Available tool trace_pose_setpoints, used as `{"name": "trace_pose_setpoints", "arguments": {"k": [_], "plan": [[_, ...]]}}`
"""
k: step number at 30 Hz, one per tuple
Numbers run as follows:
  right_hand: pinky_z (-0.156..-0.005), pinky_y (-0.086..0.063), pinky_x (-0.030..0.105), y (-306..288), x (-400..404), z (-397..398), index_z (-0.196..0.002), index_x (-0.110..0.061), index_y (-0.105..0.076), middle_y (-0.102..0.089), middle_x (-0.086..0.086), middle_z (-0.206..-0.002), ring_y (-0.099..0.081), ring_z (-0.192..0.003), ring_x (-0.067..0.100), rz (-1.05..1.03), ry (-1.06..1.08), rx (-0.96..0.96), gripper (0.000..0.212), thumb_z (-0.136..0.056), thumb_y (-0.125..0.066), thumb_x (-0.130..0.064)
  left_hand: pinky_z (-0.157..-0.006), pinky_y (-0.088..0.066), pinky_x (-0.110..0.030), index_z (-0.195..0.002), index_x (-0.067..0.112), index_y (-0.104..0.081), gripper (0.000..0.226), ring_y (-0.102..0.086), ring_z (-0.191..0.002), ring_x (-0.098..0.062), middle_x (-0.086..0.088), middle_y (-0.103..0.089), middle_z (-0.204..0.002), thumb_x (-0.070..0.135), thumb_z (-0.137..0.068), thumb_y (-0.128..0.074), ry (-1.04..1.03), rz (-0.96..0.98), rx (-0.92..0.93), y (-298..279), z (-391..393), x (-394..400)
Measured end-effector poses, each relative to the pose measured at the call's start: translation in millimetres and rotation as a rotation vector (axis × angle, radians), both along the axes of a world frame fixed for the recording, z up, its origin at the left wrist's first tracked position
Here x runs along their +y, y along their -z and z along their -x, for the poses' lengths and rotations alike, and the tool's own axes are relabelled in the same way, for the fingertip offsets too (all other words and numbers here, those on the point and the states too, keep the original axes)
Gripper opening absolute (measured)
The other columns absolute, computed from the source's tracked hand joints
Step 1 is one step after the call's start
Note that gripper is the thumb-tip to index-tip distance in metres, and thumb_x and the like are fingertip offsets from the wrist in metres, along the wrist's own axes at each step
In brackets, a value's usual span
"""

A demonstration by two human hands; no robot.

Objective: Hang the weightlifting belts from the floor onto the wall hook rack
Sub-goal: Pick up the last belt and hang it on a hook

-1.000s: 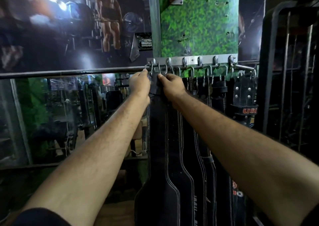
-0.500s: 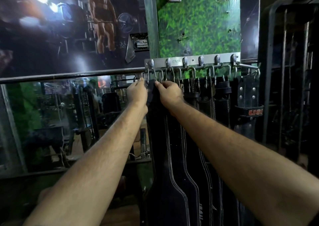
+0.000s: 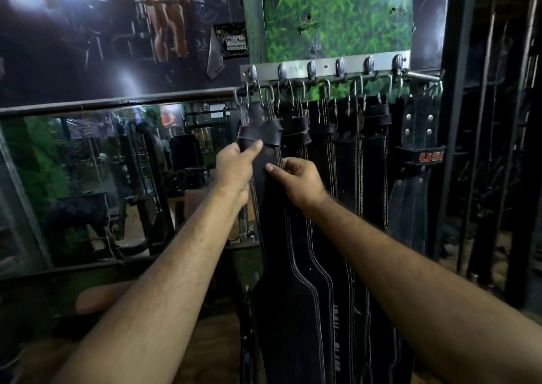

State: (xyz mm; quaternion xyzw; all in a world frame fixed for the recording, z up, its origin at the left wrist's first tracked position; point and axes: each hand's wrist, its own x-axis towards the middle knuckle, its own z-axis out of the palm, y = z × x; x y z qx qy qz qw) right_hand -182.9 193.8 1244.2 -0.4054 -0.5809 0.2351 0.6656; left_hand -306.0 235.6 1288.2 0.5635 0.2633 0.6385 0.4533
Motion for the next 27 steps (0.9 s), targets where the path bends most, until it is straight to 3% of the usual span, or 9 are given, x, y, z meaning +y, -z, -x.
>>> {"name": "trace_pose_setpoints", "arguments": {"k": [3, 6, 9, 11, 15, 19, 22, 25, 27], "plan": [[-0.056, -0.054, 0.029, 28.6, -1.9, -5.0, -0.069, -0.013, -0.065, -0.069, 0.0, -0.064, -0.063, -0.059, 0.01, 0.041, -0.048, -0.055, 0.025, -0.092, -0.074, -0.019, -0.079, -0.058, -0.041, -0.085, 0.01, -0.068, 0.006, -0.069, -0.083, -0.024, -0.009, -0.074, -0.086, 0.009, -0.09, -0.07, 0.028, 0.003, 0.006, 36.2, -2.8, -5.9], [-0.051, -0.042, 0.028, 60.9, 1.1, -11.4, -0.063, -0.004, -0.055, -0.055, 0.002, -0.058, -0.05, -0.052, 0.014, 0.063, -0.046, -0.096, 0.04, -0.09, -0.075, -0.024, -0.077, -0.059, -0.038, -0.085, 0.012, -0.069, 0.006, -0.069, -0.083, -0.021, -0.005, -0.074, -0.086, 0.014, -0.09, -0.072, 0.001, -0.007, 0.037, 71.3, -1.9, -7.7], [-0.043, -0.032, 0.022, 93.3, 5.2, -15.7, -0.055, -0.014, -0.043, -0.042, -0.006, -0.048, -0.036, -0.044, 0.006, 0.106, -0.046, -0.161, 0.048, -0.09, -0.075, -0.023, -0.061, -0.048, -0.04, -0.061, 0.025, -0.046, 0.039, -0.045, -0.064, -0.022, -0.004, -0.047, -0.065, 0.027, -0.083, -0.079, -0.05, 0.074, 0.113, 113.2, 3.7, -3.1], [-0.044, -0.029, 0.024, 117.5, 5.4, -15.8, -0.055, -0.015, -0.042, -0.039, -0.005, -0.048, -0.033, -0.044, 0.007, 0.139, -0.05, -0.204, 0.049, -0.09, -0.075, -0.024, -0.063, -0.034, -0.038, -0.057, 0.03, -0.034, 0.052, -0.034, -0.067, -0.022, -0.004, -0.032, -0.066, 0.034, -0.077, -0.081, -0.042, 0.117, 0.147, 145.7, 5.6, -2.5], [-0.043, -0.027, 0.024, 152.7, 2.6, -14.8, -0.053, -0.018, -0.044, -0.039, -0.007, -0.049, -0.033, -0.045, 0.006, 0.195, -0.057, -0.219, 0.049, -0.09, -0.075, -0.027, -0.078, -0.054, -0.038, -0.081, 0.005, -0.062, 0.024, -0.064, -0.081, -0.026, -0.014, -0.067, -0.084, 0.023, -0.084, -0.078, 0.061, 0.139, 0.106, 193.5, 13.6, -7.2], [-0.046, -0.031, 0.03, 183.2, -1.1, -20.6, -0.059, -0.005, -0.049, -0.043, -0.002, -0.054, -0.037, -0.049, 0.013, 0.264, -0.067, -0.277, 0.049, -0.088, -0.077, -0.034, -0.069, -0.048, -0.039, -0.079, 0.0, -0.058, 0.048, -0.054, -0.074, -0.023, -0.009, -0.058, -0.079, 0.041, -0.078, -0.083, 0.045, 0.153, 0.27, 226.0, 20.7, 1.2], [-0.045, -0.027, 0.03, 202.7, -1.5, -21.6, -0.059, -0.012, -0.045, -0.038, 0.001, -0.055, -0.034, -0.049, 0.015, 0.277, -0.025, -0.296, 0.049, -0.088, -0.076, -0.036, -0.059, -0.045, -0.04, -0.076, -0.014, -0.05, 0.066, -0.049, -0.069, -0.022, -0.009, -0.054, -0.075, 0.045, -0.079, -0.08, 0.02, 0.137, 0.357, 244.5, 26.0, 1.8], [-0.045, -0.026, 0.031, 212.7, 0.2, -21.0, -0.058, -0.019, -0.042, -0.037, -0.003, -0.054, -0.032, -0.049, 0.013, 0.293, -0.007, -0.288, 0.049, -0.086, -0.078, -0.038, -0.067, -0.053, -0.06, -0.09, -0.014, -0.057, 0.09, -0.06, -0.071, -0.028, -0.012, -0.064, -0.081, 0.07, -0.067, -0.078, 0.0, 0.137, 0.46, 262.0, 33.4, 9.2], [-0.047, -0.034, 0.031, 220.3, 1.6, -23.4, -0.062, -0.015, -0.051, -0.047, -0.005, -0.055, -0.041, -0.049, 0.012, 0.317, -0.006, -0.304, 0.043, -0.084, -0.079, -0.039, -0.076, -0.057, -0.06, -0.093, -0.004, -0.066, 0.075, -0.072, -0.081, -0.035, -0.019, -0.074, -0.089, 0.065, -0.069, -0.08, -0.021, 0.19, 0.493, 265.0, 36.7, 4.3]]}}
